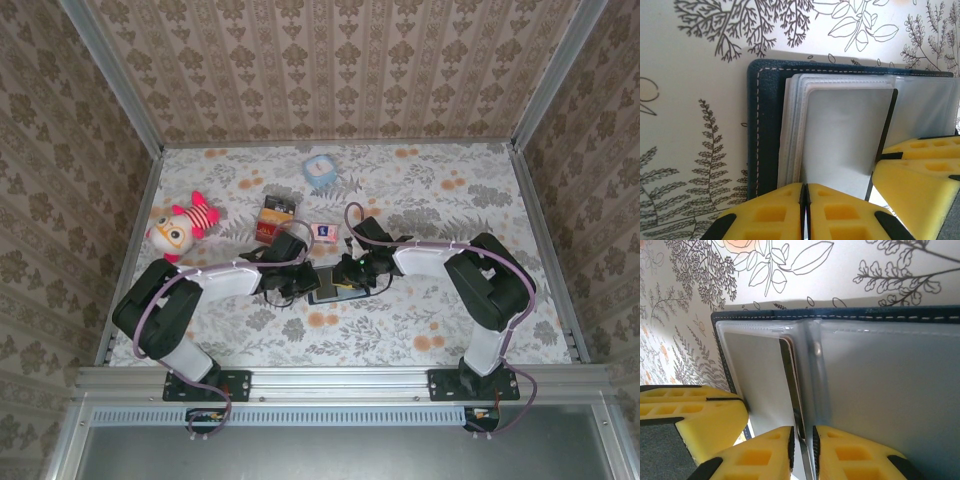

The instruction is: Take the credit cards out of the card holder

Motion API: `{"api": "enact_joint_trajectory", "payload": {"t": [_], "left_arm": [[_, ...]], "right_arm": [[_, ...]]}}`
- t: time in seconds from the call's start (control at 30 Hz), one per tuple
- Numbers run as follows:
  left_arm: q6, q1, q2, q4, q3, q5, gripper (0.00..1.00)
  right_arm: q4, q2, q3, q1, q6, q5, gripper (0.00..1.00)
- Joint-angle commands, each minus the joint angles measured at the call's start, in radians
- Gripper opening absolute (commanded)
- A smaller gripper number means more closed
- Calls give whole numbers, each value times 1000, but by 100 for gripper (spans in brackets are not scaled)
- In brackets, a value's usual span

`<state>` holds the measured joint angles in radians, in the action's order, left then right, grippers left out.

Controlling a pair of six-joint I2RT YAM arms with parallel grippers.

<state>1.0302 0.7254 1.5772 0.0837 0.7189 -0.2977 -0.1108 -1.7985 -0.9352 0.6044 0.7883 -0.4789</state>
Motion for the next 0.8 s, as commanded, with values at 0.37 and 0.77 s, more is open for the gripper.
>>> {"api": "enact_joint_trajectory", "payload": {"t": [0.37,0.77], "left_arm": [[20,-8,44,-9,-22,-17,12],[8,-12,40,21,-27,3,9]], "right_arm": [[41,-4,12,-11,-1,-33,15],[169,13,82,-41,44,-112,12]]}}
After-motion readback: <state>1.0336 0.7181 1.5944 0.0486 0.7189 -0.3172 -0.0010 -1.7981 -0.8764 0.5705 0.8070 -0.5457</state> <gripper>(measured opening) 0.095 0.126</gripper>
